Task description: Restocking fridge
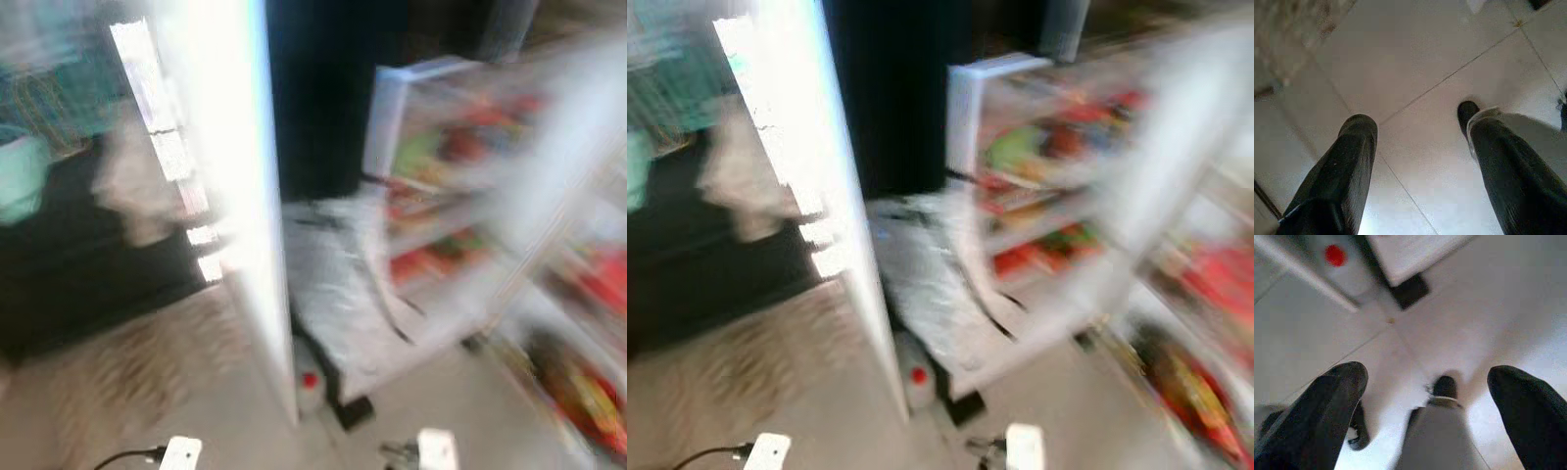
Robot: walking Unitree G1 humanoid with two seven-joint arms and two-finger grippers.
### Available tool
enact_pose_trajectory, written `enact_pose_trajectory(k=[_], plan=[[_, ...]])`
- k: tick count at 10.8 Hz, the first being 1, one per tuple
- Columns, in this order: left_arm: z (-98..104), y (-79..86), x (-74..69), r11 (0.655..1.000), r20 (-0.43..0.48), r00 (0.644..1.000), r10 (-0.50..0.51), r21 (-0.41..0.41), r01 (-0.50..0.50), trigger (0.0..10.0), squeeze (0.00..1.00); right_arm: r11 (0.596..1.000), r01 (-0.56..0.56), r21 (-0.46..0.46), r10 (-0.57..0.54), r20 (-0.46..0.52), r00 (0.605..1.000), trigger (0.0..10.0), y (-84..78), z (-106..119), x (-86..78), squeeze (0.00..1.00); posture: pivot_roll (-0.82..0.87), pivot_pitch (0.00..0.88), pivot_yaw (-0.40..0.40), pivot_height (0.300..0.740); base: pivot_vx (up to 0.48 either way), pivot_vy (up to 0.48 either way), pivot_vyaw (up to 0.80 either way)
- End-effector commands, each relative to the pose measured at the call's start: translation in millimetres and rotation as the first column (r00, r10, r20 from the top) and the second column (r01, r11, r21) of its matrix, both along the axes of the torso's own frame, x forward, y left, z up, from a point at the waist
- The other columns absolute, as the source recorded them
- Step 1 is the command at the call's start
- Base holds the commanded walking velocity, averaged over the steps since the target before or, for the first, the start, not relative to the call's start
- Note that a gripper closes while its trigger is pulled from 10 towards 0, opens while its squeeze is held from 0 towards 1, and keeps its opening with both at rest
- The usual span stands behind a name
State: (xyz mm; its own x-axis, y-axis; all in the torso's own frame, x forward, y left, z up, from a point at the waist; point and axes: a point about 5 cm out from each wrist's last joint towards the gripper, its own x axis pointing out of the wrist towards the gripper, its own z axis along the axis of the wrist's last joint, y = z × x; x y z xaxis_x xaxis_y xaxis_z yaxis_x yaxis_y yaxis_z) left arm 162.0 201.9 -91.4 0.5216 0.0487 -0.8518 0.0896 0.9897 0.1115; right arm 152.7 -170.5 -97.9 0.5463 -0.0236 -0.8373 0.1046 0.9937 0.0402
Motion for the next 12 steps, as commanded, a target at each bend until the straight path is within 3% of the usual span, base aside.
enact_pose_trajectory(k=[1, 10, 12], plan=[[-0.3, -6.0, 1.4, 1.0, 0.001, 1.0, -0.021, -0.005, 0.021, 10.0, 0.0, 1.0, 0.01, -0.008, -0.01, -0.022, 1.0, 10.0, -3.0, -1.3, -2.9, 0.0, 0.01, 0.0, 0.059, 0.74, 0.0, 0.0, -0.77], [0.1, -6.7, 2.6, 0.999, -0.002, 0.999, -0.053, 0.003, 0.053, 10.0, 0.0, 1.0, 0.01, -0.016, -0.011, -0.025, 1.0, 10.0, -7.3, -2.0, -6.3, 0.0, 0.01, 0.0, 0.058, 0.74, 0.0, 0.0, -0.77], [-0.1, -6.9, 2.3, 0.999, -0.001, 0.999, -0.044, 0.0, 0.044, 10.0, 0.0, 0.999, 0.015, -0.029, -0.016, -0.027, 1.0, 10.0, -9.3, -2.5, -8.4, 0.0, 0.0, 0.0, 0.054, 0.74, 0.0, 0.0, 0.0]])
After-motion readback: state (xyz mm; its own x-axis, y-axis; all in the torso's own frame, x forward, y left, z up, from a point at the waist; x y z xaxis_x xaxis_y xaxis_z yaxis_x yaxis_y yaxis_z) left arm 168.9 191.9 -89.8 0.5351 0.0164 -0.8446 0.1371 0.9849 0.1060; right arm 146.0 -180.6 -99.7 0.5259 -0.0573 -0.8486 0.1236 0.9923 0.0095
